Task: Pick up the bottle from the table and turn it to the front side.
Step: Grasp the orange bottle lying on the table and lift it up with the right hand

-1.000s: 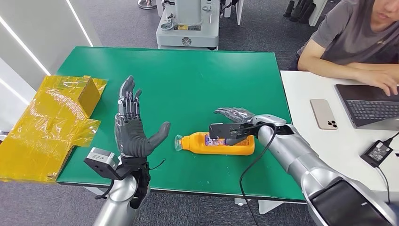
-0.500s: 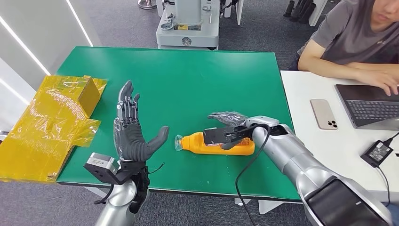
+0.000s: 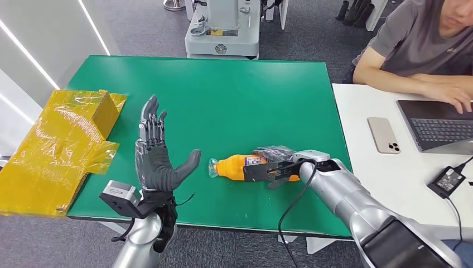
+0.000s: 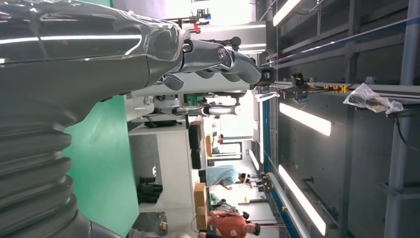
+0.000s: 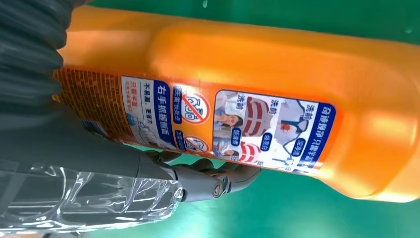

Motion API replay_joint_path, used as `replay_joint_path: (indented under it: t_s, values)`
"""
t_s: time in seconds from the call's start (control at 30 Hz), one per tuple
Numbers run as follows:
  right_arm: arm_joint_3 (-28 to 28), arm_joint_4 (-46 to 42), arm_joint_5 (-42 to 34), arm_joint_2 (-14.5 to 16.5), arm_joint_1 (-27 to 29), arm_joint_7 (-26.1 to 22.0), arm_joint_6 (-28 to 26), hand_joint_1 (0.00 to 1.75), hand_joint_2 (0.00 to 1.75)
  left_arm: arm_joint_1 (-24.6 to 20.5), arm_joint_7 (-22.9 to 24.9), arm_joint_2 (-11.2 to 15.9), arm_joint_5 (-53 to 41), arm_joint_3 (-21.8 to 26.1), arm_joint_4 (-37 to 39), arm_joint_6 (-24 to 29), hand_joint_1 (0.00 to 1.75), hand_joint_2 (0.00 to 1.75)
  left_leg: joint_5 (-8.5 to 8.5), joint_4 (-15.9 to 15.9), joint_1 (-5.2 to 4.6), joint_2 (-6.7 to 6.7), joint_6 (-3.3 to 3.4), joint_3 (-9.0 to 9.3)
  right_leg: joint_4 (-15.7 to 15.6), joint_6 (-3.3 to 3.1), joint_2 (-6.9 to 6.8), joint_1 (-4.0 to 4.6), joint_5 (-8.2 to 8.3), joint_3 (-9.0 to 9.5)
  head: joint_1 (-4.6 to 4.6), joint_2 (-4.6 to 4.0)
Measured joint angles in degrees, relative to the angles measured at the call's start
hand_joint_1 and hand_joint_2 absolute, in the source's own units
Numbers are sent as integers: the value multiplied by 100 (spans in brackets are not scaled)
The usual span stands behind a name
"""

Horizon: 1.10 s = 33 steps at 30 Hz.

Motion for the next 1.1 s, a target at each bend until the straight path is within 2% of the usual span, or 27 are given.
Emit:
replay_joint_path:
  t_s: [0.3,0.63,0.83,0.97,1.1]
  values:
    - [93,3,29,-38,-33,117,72,0,175,9,0,16,0,0,-1,6,0,175,0,0,0,0,0,0,0,0,-1,0,0,2,1,0]
    - [291,65,211,-55,-131,770,60,0,175,35,18,29,-6,1,-46,46,0,175,0,1,0,-2,0,-1,0,0,-3,0,0,2,-1,0]
    - [366,98,203,-96,-133,908,-44,0,175,42,73,30,-7,1,-55,48,0,175,0,1,0,-1,0,-1,0,0,-2,0,0,1,0,0]
    - [377,103,205,-131,-106,912,-180,173,175,41,90,28,-10,1,-55,41,0,175,0,1,0,-1,0,0,0,0,-1,0,0,1,1,0]
    - [390,95,226,-167,-65,786,-481,175,175,41,90,28,-14,1,-55,41,0,175,0,1,0,0,0,1,0,0,0,0,0,1,0,0]
